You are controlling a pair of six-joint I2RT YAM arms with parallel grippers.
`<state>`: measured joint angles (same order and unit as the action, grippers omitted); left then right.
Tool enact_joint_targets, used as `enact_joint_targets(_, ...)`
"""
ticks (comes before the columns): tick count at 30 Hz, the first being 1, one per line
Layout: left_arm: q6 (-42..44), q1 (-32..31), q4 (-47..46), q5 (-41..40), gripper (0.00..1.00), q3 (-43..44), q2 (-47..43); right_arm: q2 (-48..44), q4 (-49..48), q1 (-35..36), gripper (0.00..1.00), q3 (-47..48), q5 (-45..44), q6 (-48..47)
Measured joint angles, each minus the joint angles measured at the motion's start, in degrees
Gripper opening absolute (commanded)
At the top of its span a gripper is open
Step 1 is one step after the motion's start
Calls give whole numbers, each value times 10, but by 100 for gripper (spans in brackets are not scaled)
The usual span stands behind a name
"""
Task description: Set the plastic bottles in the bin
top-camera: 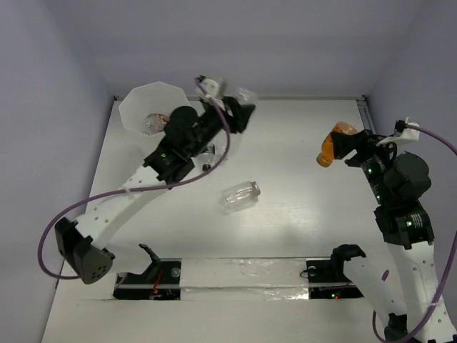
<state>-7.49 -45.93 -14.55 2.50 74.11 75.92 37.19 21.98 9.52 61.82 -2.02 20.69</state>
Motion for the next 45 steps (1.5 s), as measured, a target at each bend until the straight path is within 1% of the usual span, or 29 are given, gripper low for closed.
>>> enact_joint_targets(4,-24,88,-18,-91,36,7,-66,11,-15,24,59,-32,38,12)
enact_joint_targets(5,-34,107,-27,-114,36,7,-77,16,-20,37,59,-37,44,16)
enact_joint_targets(8,-49,176,-33,-151,36,25,-100,35,-37,87,59,-41,54,21)
enact_joint_targets(11,-62,245,-37,-178,36,56,-91,61,-64,140,59,-42,55,23)
enact_joint_targets(14,-66,307,-46,-196,36,69,-69,95,-93,194,59,-42,50,25)
enact_joint_targets(18,-66,371,-56,-203,36,69,-27,147,-111,265,59,-32,36,25)
enact_joint_targets(20,-65,392,-61,-204,37,69,-7,168,-117,297,60,-24,26,24)
enact_joint_targets(24,-58,412,-81,-209,39,69,22,210,-133,349,60,12,11,18)
enact_joint_targets(25,-55,412,-89,-209,41,67,26,221,-139,359,60,23,8,16)
enact_joint_targets(26,-54,412,-102,-209,49,61,27,233,-145,367,60,32,7,15)
enact_joint_targets(28,-48,412,-133,-207,62,35,26,256,-158,379,60,52,7,12)
enact_joint_targets(29,-46,412,-147,-209,73,22,26,269,-166,383,60,63,7,11)
enact_joint_targets(31,-42,412,-162,-214,82,-2,27,308,-171,386,60,104,8,6)
enact_joint_targets(32,-37,412,-165,-215,89,-13,27,329,-177,386,60,128,9,4)
enact_joint_targets(35,-35,412,-170,-218,97,-36,27,400,-187,386,60,217,17,-2)
enact_joint_targets(37,-38,412,-174,-218,99,-46,26,451,-203,386,60,280,21,-7)
enact_joint_targets(40,-58,412,-166,-215,98,-55,12,526,-215,386,60,375,21,-18)
enact_joint_targets(42,-76,412,-153,-208,96,-62,-12,579,-221,386,60,443,17,-26)
enact_joint_targets(45,-100,412,-132,-189,94,-64,-74,659,-233,386,61,536,14,-35)
